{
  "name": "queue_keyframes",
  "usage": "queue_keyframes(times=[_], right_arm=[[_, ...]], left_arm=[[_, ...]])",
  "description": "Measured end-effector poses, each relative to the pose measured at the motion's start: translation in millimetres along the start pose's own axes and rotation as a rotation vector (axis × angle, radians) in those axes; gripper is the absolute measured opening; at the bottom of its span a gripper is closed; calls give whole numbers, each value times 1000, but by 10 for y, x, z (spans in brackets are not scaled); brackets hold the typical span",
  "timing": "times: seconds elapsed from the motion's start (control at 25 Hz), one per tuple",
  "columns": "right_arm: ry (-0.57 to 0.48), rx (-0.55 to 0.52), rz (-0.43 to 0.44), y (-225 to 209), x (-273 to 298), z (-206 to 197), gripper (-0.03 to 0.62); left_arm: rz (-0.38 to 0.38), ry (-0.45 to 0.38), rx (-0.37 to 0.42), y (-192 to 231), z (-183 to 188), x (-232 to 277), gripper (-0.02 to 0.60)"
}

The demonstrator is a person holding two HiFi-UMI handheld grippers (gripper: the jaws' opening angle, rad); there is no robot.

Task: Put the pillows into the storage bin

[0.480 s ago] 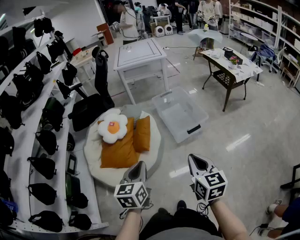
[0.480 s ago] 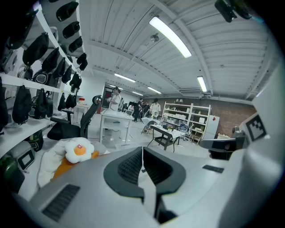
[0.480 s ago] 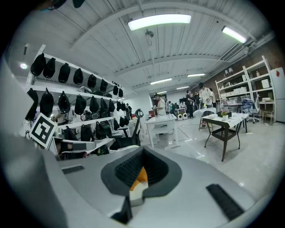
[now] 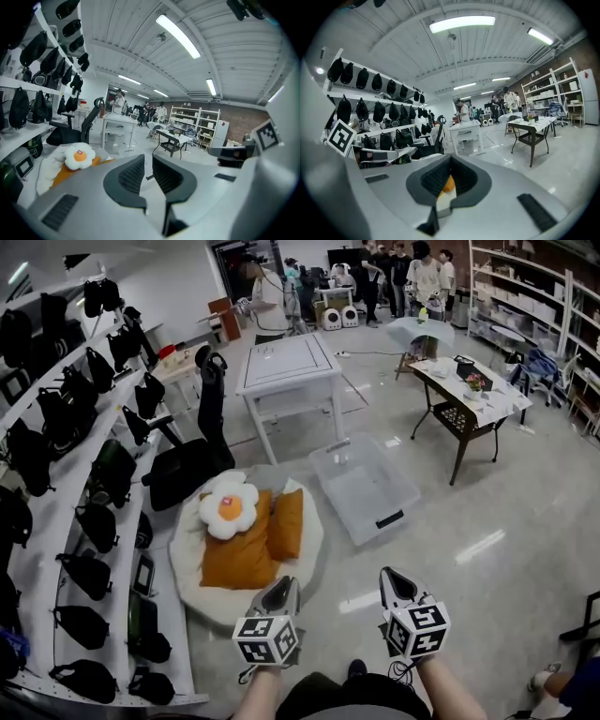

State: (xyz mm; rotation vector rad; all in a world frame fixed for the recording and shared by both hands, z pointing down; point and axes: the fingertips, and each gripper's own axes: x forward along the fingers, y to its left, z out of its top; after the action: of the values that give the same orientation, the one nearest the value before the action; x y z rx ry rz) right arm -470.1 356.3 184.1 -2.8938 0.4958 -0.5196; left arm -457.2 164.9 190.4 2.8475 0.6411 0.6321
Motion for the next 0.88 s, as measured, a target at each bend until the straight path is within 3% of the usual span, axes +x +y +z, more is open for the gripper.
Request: queue_keyframes(times=[0.12, 0.24, 0.52, 0.88], right_arm=[[27, 23, 30, -15, 14, -88, 25], [47, 35, 43, -65, 26, -139, 65], [109, 85, 75, -61, 243, -251, 121], [135, 152, 75, -151, 1120, -210, 165]], left_arm=[[0, -1, -45, 0, -51, 15, 89], [11, -19, -77, -6, -68, 52, 94], [24, 0, -56, 101, -75, 218, 181], [20, 77, -55, 660, -72, 947, 210]])
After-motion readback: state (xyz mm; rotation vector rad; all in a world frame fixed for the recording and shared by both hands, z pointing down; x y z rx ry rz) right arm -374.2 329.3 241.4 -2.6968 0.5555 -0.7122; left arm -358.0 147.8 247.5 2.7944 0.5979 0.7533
